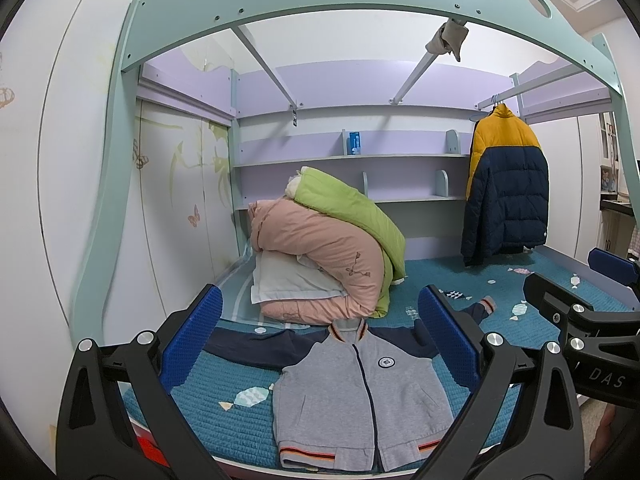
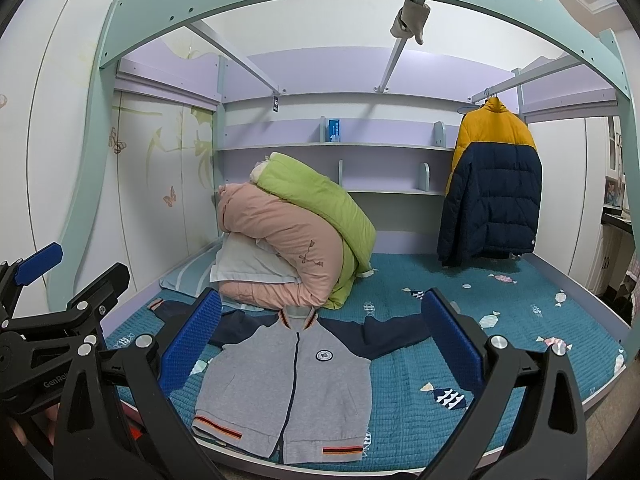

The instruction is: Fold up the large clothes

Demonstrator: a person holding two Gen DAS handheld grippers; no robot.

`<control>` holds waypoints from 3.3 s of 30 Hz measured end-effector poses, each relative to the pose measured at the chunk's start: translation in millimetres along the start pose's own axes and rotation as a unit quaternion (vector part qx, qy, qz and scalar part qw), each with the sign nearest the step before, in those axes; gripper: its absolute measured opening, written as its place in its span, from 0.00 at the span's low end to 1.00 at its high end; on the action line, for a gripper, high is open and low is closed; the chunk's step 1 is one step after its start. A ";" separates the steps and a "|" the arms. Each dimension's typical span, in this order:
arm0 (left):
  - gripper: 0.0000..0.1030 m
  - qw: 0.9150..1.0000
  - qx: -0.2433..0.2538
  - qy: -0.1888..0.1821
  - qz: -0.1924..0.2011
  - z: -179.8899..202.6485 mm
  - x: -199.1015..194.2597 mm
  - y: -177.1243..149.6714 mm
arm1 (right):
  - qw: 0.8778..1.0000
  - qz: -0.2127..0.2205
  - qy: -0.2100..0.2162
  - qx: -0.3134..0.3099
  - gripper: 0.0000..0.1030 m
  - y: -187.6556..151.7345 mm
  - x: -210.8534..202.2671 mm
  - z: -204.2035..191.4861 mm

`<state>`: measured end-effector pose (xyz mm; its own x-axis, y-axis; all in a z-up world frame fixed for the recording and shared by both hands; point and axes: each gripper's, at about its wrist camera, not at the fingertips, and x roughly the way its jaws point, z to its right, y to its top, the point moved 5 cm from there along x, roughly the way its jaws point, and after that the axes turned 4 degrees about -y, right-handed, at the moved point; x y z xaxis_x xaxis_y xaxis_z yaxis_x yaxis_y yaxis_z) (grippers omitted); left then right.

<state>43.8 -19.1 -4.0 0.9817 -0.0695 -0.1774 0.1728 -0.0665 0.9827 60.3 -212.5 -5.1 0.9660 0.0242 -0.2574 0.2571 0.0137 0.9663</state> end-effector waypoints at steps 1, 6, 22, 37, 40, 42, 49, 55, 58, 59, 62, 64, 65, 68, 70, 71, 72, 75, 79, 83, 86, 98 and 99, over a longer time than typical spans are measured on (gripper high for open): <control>0.95 1.000 0.000 0.000 0.001 -1.7 1.1 -0.8 | 1.000 0.000 0.000 0.000 0.94 0.6 -0.9 -1.9; 0.95 1.000 0.000 0.000 -0.001 0.3 0.3 -0.5 | 1.000 -0.001 0.000 0.000 0.94 -0.9 -0.4 -2.2; 0.95 1.000 0.000 0.000 -0.002 1.7 -0.4 -0.2 | 1.000 -0.005 0.000 0.004 0.94 -3.9 3.7 -4.3; 0.95 0.997 -0.015 -0.008 -0.075 -22.5 54.2 -34.7 | 0.998 -0.061 0.006 0.009 0.94 -26.3 58.6 -9.5; 0.95 0.994 -0.017 0.002 -0.109 -29.5 80.7 -53.9 | 0.996 -0.092 0.013 0.010 0.94 -42.8 88.1 -15.9; 0.95 0.991 -0.019 0.010 -0.131 -36.5 99.9 -69.2 | 0.993 -0.112 0.020 0.011 0.94 -52.9 108.2 -21.3; 0.95 0.973 -0.063 0.006 -0.223 -74.2 179.2 -125.0 | 0.984 -0.176 0.041 0.011 0.94 -89.6 190.6 -52.5; 0.95 0.948 -0.105 -0.001 -0.301 -121.5 254.5 -184.6 | 0.973 -0.224 0.060 -0.002 0.94 -125.4 267.5 -90.1; 0.95 0.932 -0.138 -0.009 -0.334 -149.2 290.8 -212.6 | 0.966 -0.251 0.064 -0.012 0.94 -148.2 313.3 -110.7; 0.95 0.930 -0.143 -0.007 -0.338 -155.8 301.6 -219.2 | 0.963 -0.259 0.065 -0.016 0.94 -155.4 327.8 -117.5; 0.95 0.918 -0.168 0.004 -0.359 -197.5 342.9 -246.7 | 0.957 -0.279 0.072 -0.027 0.94 -175.5 371.1 -140.2; 0.95 0.911 -0.179 0.027 -0.372 -228.4 368.0 -262.8 | 0.954 -0.287 0.080 -0.036 0.94 -188.1 400.3 -157.9; 0.95 0.909 -0.178 0.044 -0.374 -248.2 380.5 -270.1 | 0.953 -0.289 0.085 -0.040 0.94 -192.9 412.3 -165.8; 0.95 0.905 -0.189 0.073 -0.373 -297.4 408.1 -285.9 | 0.953 -0.284 0.092 -0.050 0.88 -203.2 445.9 -187.0; 0.95 0.901 -0.202 0.110 -0.369 -343.2 428.7 -297.3 | 0.948 -0.293 0.117 -0.039 0.63 -210.3 471.0 -199.4; 0.95 0.900 -0.209 0.125 -0.362 -363.5 437.5 -301.0 | 0.945 -0.302 0.126 -0.031 0.49 -215.1 483.7 -205.7; 0.95 0.898 -0.218 0.137 -0.358 -380.1 444.5 -304.8 | 0.941 -0.309 0.138 -0.021 0.42 -220.3 496.0 -211.8; 0.95 0.886 -0.263 0.157 -0.347 -429.4 470.6 -318.6 | 0.931 -0.327 0.161 -0.003 0.25 -234.0 523.9 -226.4; 0.95 0.864 -0.306 0.184 -0.354 -477.2 506.0 -340.1 | 0.929 -0.326 0.174 0.000 0.25 -244.2 536.1 -237.7; 0.95 0.849 -0.328 0.199 -0.364 -506.5 541.3 -357.7 | 0.924 -0.334 0.185 0.002 0.25 -257.5 545.4 -245.8; 0.95 0.840 -0.329 0.213 -0.375 -517.3 558.7 -368.5 | 0.922 -0.335 0.192 0.007 0.25 -262.8 549.3 -247.5; 0.31 0.857 -0.319 0.197 -0.353 -522.7 596.4 -358.5 | 0.926 -0.326 0.192 0.005 0.27 -270.2 569.0 -248.6; 0.24 0.856 -0.321 0.195 -0.354 -522.5 597.4 -358.6 | 0.925 -0.327 0.193 0.006 0.27 -270.1 570.8 -249.7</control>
<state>610.2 483.3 -434.5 0.5422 0.1082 -0.8332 0.6212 0.6161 0.4843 535.5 47.3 -414.7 0.5228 0.3705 -0.7677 0.7857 0.1399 0.6026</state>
